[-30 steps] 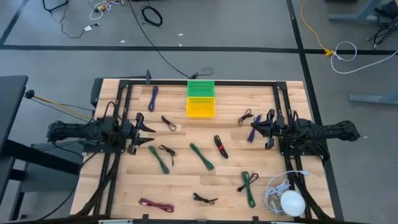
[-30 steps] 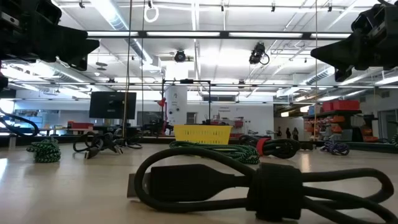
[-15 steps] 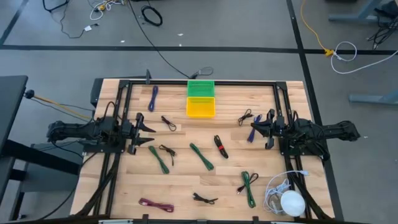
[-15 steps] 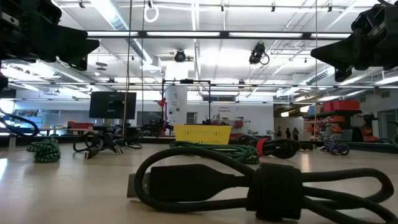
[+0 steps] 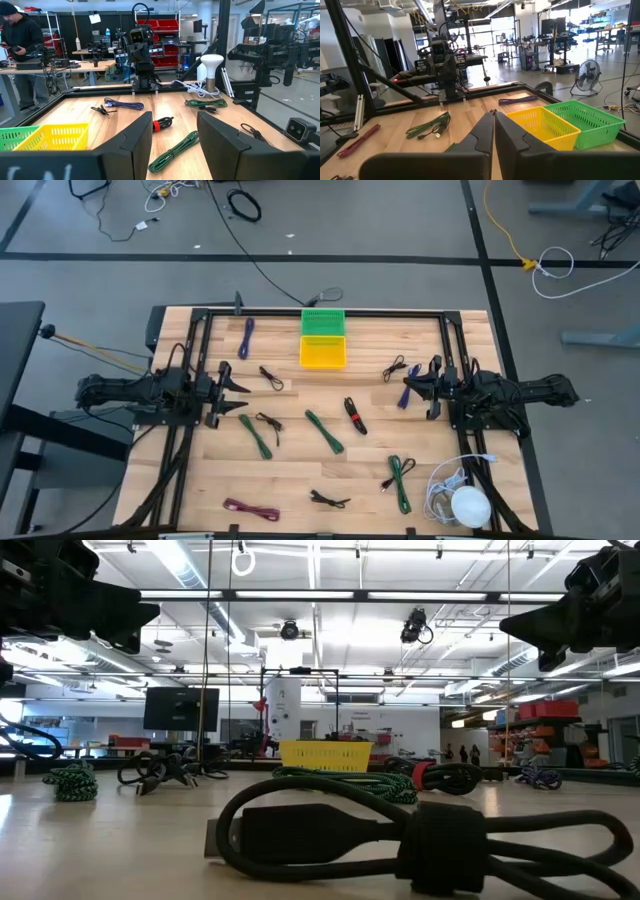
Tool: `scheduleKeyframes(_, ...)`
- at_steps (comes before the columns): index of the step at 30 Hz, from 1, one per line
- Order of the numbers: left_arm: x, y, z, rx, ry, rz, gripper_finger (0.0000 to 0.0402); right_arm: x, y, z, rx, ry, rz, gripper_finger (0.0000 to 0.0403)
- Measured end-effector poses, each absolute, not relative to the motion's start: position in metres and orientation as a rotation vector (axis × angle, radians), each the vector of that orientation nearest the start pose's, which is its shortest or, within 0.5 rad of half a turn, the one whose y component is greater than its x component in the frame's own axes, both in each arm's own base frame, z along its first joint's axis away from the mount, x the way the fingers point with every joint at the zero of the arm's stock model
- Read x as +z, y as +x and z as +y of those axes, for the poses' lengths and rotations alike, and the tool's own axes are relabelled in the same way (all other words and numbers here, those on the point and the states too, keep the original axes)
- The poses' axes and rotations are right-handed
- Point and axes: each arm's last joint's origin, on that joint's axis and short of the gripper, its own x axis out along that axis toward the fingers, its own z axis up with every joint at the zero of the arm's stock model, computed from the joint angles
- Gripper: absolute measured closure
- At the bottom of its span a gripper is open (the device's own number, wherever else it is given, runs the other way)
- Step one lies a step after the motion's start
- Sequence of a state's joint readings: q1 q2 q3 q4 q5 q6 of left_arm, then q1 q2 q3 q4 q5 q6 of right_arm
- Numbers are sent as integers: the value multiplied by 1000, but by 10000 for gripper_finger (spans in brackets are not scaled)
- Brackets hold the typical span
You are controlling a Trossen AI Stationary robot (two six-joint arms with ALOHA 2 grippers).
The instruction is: Pick & Place USB Port
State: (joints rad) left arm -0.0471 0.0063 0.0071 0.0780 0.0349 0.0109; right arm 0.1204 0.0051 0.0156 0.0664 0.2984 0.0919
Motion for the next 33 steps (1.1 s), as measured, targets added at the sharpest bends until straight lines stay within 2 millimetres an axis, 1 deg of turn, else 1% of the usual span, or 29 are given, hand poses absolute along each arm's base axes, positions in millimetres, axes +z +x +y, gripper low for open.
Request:
scheduleKeyframes(29, 173, 97, -6, -81, 11, -80, 241, 175, 96, 3, -174, 106, -83, 380)
scheduleKeyframes(31, 173, 97, -6, -82, 10, -81, 241, 175, 96, 3, -177, 48, -78, 380)
scheduleKeyframes(33, 173, 97, -6, -81, 10, -82, 241, 175, 96, 3, -183, -78, -67, 380)
